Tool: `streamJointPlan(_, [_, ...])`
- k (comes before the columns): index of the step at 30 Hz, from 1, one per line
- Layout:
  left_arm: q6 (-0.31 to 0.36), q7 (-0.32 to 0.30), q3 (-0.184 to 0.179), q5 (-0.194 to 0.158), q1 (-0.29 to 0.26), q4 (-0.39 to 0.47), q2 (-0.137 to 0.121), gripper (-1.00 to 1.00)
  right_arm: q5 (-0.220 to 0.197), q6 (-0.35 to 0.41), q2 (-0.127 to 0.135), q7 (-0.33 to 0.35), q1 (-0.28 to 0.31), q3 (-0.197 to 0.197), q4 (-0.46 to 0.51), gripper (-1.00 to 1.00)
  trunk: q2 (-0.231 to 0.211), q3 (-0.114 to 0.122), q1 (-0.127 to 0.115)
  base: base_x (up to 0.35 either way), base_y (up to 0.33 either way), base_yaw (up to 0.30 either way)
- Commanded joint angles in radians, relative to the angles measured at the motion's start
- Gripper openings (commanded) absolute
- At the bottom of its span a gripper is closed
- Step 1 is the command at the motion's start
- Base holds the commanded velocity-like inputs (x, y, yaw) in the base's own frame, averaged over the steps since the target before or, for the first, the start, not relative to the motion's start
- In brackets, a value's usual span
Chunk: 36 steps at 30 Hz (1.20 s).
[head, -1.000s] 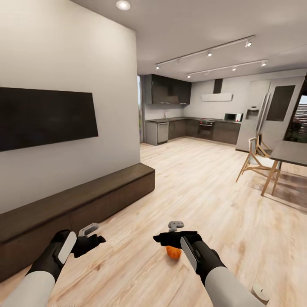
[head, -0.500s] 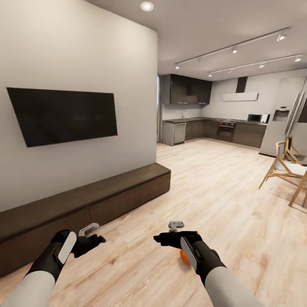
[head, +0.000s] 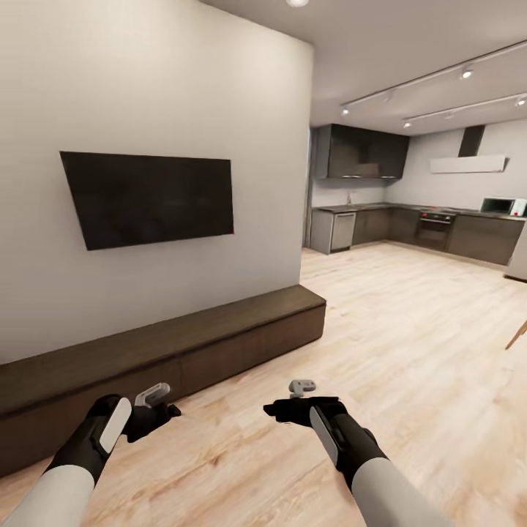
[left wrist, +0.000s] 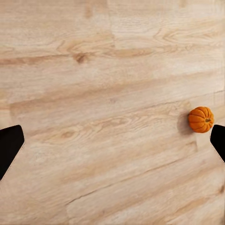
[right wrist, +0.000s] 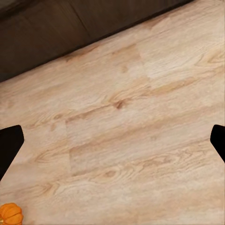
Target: Place each of the two pumpkins and all three candles from the living room inside a cabinet in the living room (use any cabinet), then make sure every cabinet is closed, and position the cauldron so it is next to a table in the living room.
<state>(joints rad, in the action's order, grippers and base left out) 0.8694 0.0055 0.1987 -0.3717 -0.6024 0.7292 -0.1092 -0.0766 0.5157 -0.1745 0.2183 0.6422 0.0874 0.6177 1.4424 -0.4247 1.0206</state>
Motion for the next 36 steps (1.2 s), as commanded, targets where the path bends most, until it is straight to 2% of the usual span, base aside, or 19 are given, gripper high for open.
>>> streamJointPlan(1, [0.005,0.001,0.002,-0.003,0.000,0.001,0.000,1.00,-0.008,0.006,0.000,-0.002,0.001,0.001,0.002,1.00,0.001,-0.001,0.001,0.324,0.000,0.275])
streamJointPlan(25, [0.005,0.001,0.002,-0.003,-0.001,0.001,0.002,1.00,-0.008,0.005,0.000,0.000,0.001,0.000,0.001,1.00,0.001,-0.001,0.001,0.201,-0.017,0.274])
streamJointPlan(36, [0.005,0.001,0.002,-0.003,0.000,0.001,0.003,1.00,-0.009,-0.019,0.000,0.007,0.001,0.000,0.000,1.00,0.001,-0.001,0.001,0.196,-0.005,0.039])
